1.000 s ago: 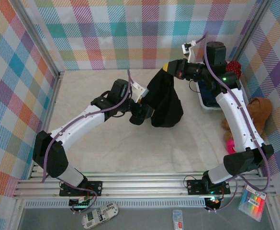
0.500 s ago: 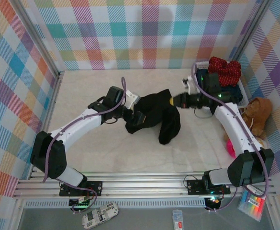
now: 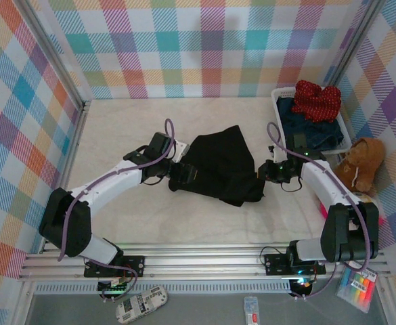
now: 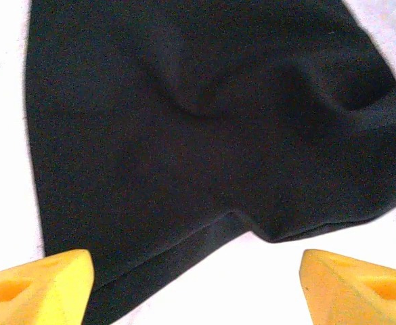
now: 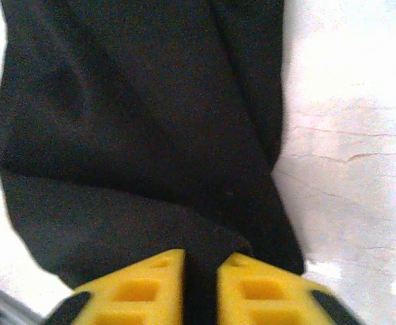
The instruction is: Fold and stack the skirts
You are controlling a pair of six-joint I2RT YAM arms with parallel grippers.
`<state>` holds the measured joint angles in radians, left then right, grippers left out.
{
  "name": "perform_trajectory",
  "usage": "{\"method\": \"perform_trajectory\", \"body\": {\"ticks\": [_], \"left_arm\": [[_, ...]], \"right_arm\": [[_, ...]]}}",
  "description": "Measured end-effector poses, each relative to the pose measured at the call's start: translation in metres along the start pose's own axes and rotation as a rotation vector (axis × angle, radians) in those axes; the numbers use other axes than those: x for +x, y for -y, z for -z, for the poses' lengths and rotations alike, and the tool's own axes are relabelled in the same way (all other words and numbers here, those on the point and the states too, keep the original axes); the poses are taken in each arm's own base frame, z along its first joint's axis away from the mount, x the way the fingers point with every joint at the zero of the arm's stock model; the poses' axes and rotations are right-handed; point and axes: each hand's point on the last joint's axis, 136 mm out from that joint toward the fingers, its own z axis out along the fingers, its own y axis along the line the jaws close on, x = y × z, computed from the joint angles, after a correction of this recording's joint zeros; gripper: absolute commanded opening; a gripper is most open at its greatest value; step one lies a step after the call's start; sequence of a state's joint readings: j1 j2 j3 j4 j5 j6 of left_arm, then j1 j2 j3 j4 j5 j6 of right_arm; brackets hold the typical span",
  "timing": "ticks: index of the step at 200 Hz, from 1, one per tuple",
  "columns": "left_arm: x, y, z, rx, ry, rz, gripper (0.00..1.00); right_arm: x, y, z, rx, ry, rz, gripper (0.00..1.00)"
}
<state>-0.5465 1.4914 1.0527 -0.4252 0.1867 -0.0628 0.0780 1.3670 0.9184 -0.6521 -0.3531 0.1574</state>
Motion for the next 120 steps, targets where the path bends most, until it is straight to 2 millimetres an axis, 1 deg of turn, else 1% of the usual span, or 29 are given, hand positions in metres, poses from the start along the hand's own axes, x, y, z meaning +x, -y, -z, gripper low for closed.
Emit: {"method": "perform_trajectory", "body": {"ticks": [8,17,37,60,66,81,96,108,120], "left_arm": [[0.002,-0.006,-0.003,-0.033,-0.021,0.034,0.68],[0.004,-0.012,-0.008,-0.066,-0.043,0.082,0.68],[0.011,-0.024,-0.017,-0.142,-0.091,0.270,0.67],[0.026,-0.032,-0.022,-0.167,-0.121,0.535,0.67],[0.031,-0.034,-0.023,-0.168,-0.122,0.597,0.67],[0.047,-0.042,-0.027,-0.188,-0.133,0.745,0.67],[0.058,-0.049,-0.027,-0.217,-0.138,0.844,0.67],[0.058,-0.051,-0.025,-0.226,-0.120,0.895,0.68],[0.054,-0.052,-0.022,-0.222,-0.089,0.941,0.68]], "right_arm": [[-0.001,0.005,0.000,0.028,0.005,-0.010,0.39],[-0.002,0.010,0.000,0.058,0.010,-0.034,0.47],[-0.002,0.020,0.003,0.116,0.029,-0.117,0.59],[0.002,0.020,0.016,0.132,0.080,-0.231,0.69],[0.004,0.019,0.020,0.131,0.097,-0.262,0.73],[0.007,0.017,0.031,0.127,0.138,-0.348,0.77],[0.015,0.018,0.038,0.129,0.175,-0.442,0.77],[0.024,0.018,0.040,0.111,0.192,-0.521,0.76],[0.034,0.015,0.037,0.065,0.188,-0.601,0.71]]}}
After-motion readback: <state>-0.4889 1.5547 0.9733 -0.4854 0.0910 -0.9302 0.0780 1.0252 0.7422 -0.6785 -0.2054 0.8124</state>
